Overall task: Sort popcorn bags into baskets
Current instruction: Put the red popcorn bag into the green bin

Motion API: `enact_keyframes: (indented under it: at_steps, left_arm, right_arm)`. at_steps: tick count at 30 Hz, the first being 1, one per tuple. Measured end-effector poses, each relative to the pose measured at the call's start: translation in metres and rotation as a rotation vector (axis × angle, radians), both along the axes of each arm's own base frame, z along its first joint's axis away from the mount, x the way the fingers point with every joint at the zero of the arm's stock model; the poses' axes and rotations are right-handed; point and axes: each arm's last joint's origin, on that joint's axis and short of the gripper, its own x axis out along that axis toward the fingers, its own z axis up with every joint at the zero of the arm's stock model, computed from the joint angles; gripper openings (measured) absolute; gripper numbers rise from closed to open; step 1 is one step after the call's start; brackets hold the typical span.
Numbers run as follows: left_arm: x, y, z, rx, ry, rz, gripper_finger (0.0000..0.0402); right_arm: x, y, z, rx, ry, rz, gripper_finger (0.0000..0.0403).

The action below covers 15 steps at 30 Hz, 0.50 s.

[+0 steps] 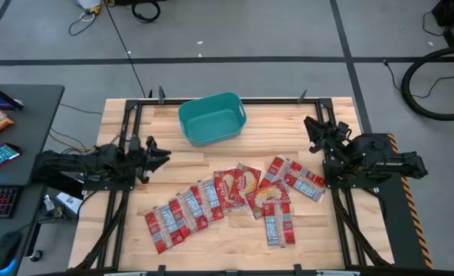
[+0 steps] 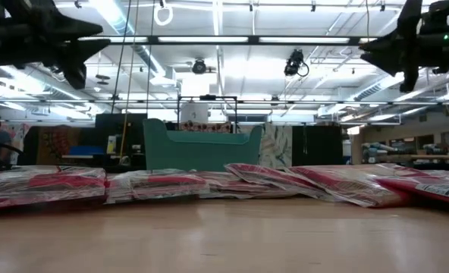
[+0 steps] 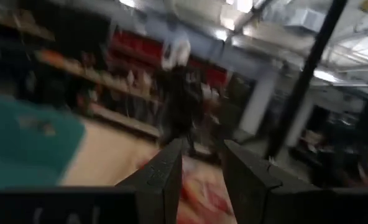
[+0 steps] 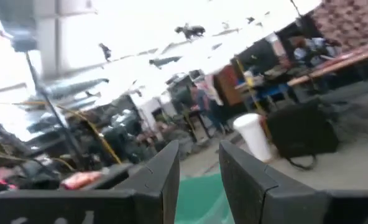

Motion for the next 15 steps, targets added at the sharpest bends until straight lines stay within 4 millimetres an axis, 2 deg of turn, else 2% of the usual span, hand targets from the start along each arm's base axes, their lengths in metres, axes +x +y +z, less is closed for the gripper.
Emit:
enact_keyframes:
  at_steps: [7, 11, 15]
  left_arm:
    - [0.021, -0.004, 0.006, -0.028, 0.215, -0.109, 0.0117]
    - [0.040, -0.006, 0.010, -0.017, 0.354, -0.136, 0.0117]
    - [0.062, -0.010, 0.012, -0.007, 0.515, -0.160, 0.0117]
  right_arm:
    - [0.003, 0.007, 0.007, -0.181, -0.018, 0.261, 0.0119]
    - [0.011, 0.009, 0.002, -0.211, 0.052, 0.363, 0.0119]
    - [0.021, 0.009, -0.006, -0.192, 0.154, 0.389, 0.0119]
